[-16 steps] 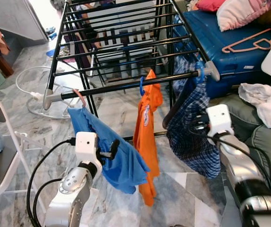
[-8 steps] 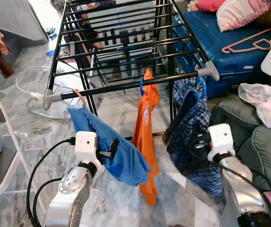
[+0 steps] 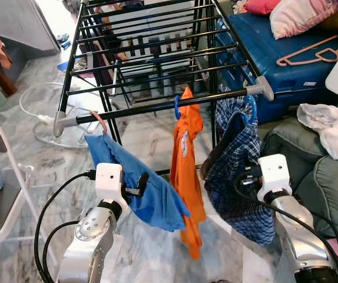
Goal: Hang hanger
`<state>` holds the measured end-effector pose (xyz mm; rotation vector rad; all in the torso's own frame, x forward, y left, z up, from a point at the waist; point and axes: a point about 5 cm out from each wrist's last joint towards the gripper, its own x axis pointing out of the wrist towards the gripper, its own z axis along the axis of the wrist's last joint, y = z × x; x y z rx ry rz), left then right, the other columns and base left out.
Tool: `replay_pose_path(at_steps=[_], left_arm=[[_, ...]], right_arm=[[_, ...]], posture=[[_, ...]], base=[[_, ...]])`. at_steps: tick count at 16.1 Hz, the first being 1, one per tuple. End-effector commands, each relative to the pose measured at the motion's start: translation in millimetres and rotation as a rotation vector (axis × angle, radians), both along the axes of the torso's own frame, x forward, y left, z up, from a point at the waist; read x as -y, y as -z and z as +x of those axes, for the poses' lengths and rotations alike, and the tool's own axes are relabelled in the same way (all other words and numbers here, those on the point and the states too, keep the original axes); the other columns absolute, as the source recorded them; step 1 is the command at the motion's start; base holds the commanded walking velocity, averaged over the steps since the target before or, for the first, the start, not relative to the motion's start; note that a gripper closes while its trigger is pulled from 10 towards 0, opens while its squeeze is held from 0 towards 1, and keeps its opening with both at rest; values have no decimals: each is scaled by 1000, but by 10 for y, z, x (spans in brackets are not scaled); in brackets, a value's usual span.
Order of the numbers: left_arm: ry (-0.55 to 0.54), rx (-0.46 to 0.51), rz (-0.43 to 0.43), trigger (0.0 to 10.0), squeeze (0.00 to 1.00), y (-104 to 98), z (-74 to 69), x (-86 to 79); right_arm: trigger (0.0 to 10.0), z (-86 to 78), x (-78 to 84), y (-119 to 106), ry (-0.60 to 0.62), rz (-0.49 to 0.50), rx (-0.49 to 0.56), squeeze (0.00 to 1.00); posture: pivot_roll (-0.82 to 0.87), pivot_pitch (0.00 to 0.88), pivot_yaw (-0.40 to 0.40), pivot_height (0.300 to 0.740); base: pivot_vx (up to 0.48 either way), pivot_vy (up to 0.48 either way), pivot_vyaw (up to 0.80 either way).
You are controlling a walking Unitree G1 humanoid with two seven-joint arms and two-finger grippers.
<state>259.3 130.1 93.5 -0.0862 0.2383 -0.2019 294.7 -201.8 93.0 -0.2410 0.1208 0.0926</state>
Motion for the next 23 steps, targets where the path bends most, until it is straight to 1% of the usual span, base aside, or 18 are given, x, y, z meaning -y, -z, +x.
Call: replay_pose_path(at_steps=[1, 11, 13, 15, 16, 17, 18, 21, 22, 23], left_arm=[[-17, -3, 17, 10000, 0, 8, -8, -40], [-21, -15, 12, 10000, 0, 28, -19, -28], [-29, -10, 20, 10000, 0, 37, -10, -39], [-43, 0, 22, 10000, 0, 40, 25, -58], [-86, 29, 22, 10000, 0, 6, 123, -129], [-114, 42, 19, 10000, 0, 6, 174, -165], [-137, 50, 18, 10000, 0, 13, 206, -182], [-166, 70, 14, 10000, 0, 1, 255, -194], [-177, 80, 24, 10000, 0, 8, 280, -208], [-184, 90, 24, 10000, 0, 13, 302, -222]], right_arm=[[10000, 28, -71, -89, -17, 13, 32, 0], [10000, 9, -87, -73, -31, 21, -1, 0], [10000, 8, -100, -53, -35, 28, -13, 0], [10000, 17, -128, 10, -30, 49, -60, 0], [10000, 54, -264, -12, -80, 67, -66, 0], [10000, 78, -336, -9, -106, 80, -74, 0], [10000, 105, -393, 5, -130, 70, -86, 0], [10000, 180, -531, -36, -176, 32, -59, 0], [10000, 226, -617, -46, -213, 80, -60, 0], [10000, 263, -680, -76, -227, 63, -43, 0]], posture=[[-96, 65, 129, 740], [-99, 71, 125, 740], [-102, 56, 122, 740], [-114, 20, 115, 740], [-123, 0, 100, 740], [-126, 0, 81, 740], [-125, 0, 69, 740], [-117, 0, 67, 740], [-97, 0, 79, 740], [-109, 0, 82, 740]], base=[[-322, 0, 0], [-358, 0, 0], [-373, 0, 0], [-369, 0, 0], [-364, 0, 0], [-349, 0, 0], [-341, 0, 0], [-339, 0, 0], [-341, 0, 0], [-337, 0, 0]])
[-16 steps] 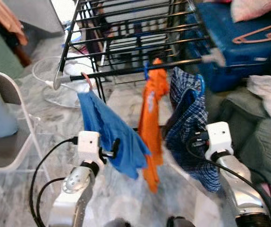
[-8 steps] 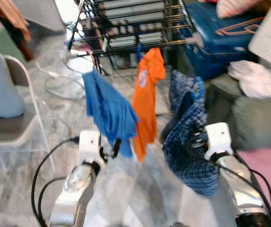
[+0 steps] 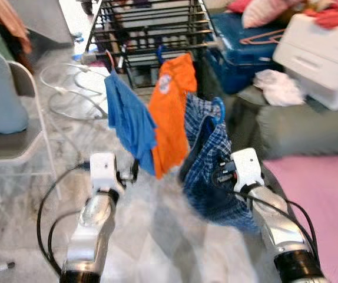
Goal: Hang hanger
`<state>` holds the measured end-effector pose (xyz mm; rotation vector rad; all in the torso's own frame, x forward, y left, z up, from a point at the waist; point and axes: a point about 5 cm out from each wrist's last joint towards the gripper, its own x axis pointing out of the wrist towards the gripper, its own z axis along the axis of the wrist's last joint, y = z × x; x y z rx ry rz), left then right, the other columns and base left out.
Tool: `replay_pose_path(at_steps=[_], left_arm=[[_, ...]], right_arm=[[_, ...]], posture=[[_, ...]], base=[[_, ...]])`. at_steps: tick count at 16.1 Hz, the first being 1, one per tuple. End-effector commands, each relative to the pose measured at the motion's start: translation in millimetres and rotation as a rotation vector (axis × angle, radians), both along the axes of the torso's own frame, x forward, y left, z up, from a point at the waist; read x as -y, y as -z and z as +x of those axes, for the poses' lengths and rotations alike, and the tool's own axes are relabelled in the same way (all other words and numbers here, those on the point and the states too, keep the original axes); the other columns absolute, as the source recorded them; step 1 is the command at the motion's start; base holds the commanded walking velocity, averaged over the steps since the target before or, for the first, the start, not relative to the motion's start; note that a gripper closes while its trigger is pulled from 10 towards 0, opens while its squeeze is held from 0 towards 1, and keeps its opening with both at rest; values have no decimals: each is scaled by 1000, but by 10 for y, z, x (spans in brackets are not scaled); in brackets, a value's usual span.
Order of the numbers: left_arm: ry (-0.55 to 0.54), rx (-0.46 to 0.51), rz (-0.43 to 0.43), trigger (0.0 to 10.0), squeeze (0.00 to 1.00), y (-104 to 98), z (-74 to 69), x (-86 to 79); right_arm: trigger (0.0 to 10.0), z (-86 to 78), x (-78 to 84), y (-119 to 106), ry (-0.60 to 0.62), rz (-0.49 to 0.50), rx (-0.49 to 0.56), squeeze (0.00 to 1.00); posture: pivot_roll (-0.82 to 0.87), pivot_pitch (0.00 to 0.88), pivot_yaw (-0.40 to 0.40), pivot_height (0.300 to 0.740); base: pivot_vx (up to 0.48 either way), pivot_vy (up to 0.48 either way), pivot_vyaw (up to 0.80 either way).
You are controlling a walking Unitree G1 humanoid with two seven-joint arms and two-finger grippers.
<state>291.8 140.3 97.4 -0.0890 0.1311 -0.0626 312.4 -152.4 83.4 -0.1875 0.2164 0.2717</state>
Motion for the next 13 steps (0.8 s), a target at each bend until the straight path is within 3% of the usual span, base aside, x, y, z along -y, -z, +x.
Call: replay_pose_path(at_steps=[1, 4, 5, 8, 13], left_arm=[[-42, -10, 18, 10000, 0, 51, -22, -119], [-60, -10, 16, 10000, 0, 101, -8, -124], [-90, -8, 23, 10000, 0, 113, -14, -152], [-159, -23, 40, 10000, 0, 182, -48, -230], [-153, -37, 47, 10000, 0, 242, -35, -189]], right_arm=[[10000, 87, -191, -170, -63, 14, 76, 0], [10000, 64, -246, -113, -97, -59, 69, 0], [10000, 48, -230, -104, -71, -1, 56, 0], [10000, 18, -194, -106, -26, 45, 77, 0], [10000, 19, -238, -150, -43, 68, 106, 0]], posture=[[-109, 0, 82, 740], [-111, 0, 83, 740], [-113, 0, 85, 740], [-118, 0, 97, 740], [-126, 0, 133, 740]], base=[[-337, 0, 0], [-96, 0, 0], [0, 0, 0], [0, 0, 0], [0, 0, 754]])
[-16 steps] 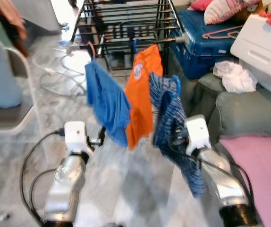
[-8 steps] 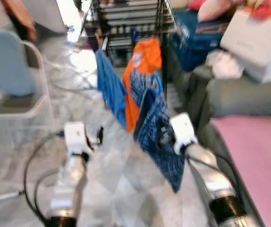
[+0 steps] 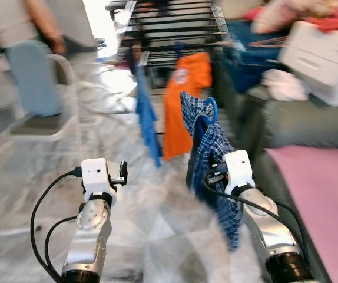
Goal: Hang hanger
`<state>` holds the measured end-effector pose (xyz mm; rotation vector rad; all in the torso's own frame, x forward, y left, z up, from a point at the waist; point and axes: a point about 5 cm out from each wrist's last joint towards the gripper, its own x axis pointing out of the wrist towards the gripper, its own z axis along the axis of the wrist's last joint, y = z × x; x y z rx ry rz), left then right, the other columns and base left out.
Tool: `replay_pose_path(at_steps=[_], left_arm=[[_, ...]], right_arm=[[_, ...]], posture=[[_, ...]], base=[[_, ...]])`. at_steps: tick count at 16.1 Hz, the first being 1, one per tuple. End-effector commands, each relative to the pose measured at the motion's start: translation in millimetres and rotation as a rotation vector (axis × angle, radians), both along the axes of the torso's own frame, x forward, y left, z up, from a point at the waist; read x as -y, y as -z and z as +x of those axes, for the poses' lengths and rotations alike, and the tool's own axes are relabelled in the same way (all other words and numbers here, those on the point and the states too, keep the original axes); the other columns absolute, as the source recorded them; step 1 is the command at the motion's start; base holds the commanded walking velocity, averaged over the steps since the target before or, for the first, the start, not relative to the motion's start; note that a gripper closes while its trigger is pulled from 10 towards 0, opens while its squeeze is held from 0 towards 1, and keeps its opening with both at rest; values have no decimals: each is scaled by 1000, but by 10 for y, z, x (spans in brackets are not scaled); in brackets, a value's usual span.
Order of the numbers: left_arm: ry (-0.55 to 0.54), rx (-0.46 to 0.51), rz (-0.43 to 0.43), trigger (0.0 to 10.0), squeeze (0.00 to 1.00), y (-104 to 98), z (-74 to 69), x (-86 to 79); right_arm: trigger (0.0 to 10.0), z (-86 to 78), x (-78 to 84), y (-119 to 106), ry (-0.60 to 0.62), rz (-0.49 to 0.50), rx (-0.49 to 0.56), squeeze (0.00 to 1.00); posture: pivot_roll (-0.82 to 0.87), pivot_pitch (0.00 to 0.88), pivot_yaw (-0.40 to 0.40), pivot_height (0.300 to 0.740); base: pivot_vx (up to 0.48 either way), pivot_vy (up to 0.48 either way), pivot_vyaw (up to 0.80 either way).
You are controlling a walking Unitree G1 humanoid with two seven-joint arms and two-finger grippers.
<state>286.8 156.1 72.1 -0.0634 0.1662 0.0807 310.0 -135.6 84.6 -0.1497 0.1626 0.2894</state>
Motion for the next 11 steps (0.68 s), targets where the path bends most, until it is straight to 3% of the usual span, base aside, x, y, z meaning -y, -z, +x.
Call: replay_pose_path(at_steps=[1, 8, 11], left_arm=[[-7, 2, 13, 10000, 0, -11, 16, -17], [8, 3, 46, 10000, 0, -13, 72, -48], [42, -3, 52, 10000, 0, 38, -4, -29]], right_arm=[[10000, 42, -88, -141, -30, 26, 66, 0], [10000, 21, -277, -244, -108, 40, 112, 0], [10000, -6, -330, -294, -193, 51, 114, 0]], posture=[[-126, 0, 137, 740], [-123, 0, 143, 740], [-118, 0, 134, 740]], base=[[0, 0, 800], [0, 0, 800], [0, 0, 800]])
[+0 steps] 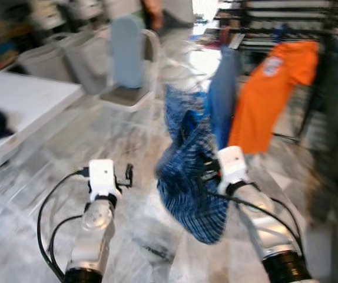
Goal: Hang hanger
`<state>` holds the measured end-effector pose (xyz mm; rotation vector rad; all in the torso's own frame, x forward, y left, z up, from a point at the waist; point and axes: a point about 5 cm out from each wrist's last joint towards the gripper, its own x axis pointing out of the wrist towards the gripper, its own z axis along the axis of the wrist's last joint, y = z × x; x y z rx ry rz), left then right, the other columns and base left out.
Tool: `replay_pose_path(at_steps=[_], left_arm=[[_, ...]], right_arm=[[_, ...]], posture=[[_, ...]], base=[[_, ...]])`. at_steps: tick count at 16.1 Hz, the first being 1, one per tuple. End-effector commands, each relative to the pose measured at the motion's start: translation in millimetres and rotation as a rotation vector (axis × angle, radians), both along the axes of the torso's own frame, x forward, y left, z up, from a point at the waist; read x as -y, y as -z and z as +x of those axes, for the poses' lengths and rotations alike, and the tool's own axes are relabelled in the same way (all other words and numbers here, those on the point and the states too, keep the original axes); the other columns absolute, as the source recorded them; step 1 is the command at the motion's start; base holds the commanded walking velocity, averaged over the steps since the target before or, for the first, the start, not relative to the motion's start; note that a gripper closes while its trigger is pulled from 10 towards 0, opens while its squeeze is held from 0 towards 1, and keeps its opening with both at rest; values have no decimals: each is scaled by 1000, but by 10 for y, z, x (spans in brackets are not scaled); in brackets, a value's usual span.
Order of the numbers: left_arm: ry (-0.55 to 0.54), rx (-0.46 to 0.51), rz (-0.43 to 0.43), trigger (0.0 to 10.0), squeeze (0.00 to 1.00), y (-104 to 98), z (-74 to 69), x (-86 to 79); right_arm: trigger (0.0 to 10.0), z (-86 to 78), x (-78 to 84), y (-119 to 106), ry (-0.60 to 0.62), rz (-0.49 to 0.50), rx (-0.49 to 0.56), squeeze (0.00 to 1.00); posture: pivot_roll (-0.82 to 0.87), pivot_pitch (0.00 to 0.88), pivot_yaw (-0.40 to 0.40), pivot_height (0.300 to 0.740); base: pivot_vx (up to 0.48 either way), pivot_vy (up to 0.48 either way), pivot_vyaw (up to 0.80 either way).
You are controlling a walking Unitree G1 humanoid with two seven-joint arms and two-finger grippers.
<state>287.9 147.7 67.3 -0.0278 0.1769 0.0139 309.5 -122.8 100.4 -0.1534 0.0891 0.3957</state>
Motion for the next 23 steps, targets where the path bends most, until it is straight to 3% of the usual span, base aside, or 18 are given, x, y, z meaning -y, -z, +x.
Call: replay_pose_path(at_steps=[1, 7, 12, 23], left_arm=[[-26, 5, 26, 10000, 0, -1, -21, -112], [30, 20, 23, 10000, 0, -47, 20, -10], [83, 25, 52, 10000, 0, -39, 17, 60], [285, 89, 71, 10000, 0, -92, 81, 263]], right_arm=[[10000, -9, -216, -144, -101, 39, 48, 0], [10000, -75, -401, -391, -281, 90, 85, 0], [10000, -219, -449, -394, -395, 82, 54, 0], [10000, -515, -331, -580, -689, 71, -38, 0]], posture=[[-118, 0, 134, 740], [-140, 0, 148, 740], [-145, 0, 150, 740], [-153, 0, 147, 740]], base=[[0, 0, 800], [0, 0, 800], [0, 0, 728], [0, 0, 0]])
